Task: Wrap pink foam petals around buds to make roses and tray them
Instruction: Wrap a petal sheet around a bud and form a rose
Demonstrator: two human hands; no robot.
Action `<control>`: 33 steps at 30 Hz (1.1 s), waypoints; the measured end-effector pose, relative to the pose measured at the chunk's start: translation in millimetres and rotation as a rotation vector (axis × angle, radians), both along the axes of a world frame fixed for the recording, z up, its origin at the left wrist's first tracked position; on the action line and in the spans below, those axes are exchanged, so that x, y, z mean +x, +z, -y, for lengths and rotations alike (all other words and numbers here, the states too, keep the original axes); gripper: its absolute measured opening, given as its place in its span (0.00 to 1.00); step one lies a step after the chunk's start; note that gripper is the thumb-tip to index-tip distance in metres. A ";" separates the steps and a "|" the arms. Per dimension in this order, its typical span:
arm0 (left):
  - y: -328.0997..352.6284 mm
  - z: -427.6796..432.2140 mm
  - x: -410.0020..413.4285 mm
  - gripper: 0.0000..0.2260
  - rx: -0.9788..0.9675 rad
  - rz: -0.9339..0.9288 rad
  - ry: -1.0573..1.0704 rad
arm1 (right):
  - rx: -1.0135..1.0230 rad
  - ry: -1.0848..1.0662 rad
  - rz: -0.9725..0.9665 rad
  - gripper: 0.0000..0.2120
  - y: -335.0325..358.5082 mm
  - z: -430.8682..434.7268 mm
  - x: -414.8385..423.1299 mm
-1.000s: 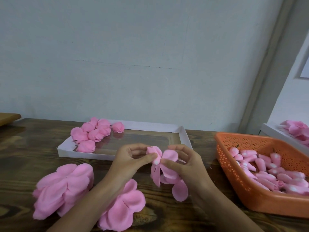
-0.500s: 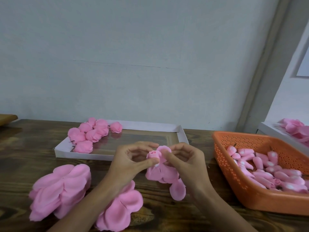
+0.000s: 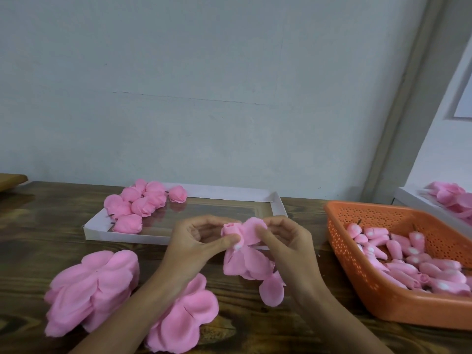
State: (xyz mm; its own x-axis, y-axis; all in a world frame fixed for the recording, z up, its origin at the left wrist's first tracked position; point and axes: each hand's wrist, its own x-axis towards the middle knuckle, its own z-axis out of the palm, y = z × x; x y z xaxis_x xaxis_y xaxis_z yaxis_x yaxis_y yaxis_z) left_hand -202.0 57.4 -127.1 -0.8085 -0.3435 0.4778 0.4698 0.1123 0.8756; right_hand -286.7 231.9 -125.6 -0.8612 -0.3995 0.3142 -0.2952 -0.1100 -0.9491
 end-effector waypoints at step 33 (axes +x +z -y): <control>-5.7 17.0 -6.4 0.14 0.341 0.343 -0.136 | -0.167 0.246 -0.103 0.16 2.1 -8.2 -8.3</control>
State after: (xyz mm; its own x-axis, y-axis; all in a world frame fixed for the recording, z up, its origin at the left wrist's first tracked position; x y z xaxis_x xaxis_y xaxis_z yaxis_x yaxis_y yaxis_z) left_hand -208.4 40.4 -132.7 -0.9478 -0.3141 0.0558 0.1390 -0.2492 0.9584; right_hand -295.0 240.1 -123.5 -0.7053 -0.5277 0.4733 -0.3338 -0.3418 -0.8785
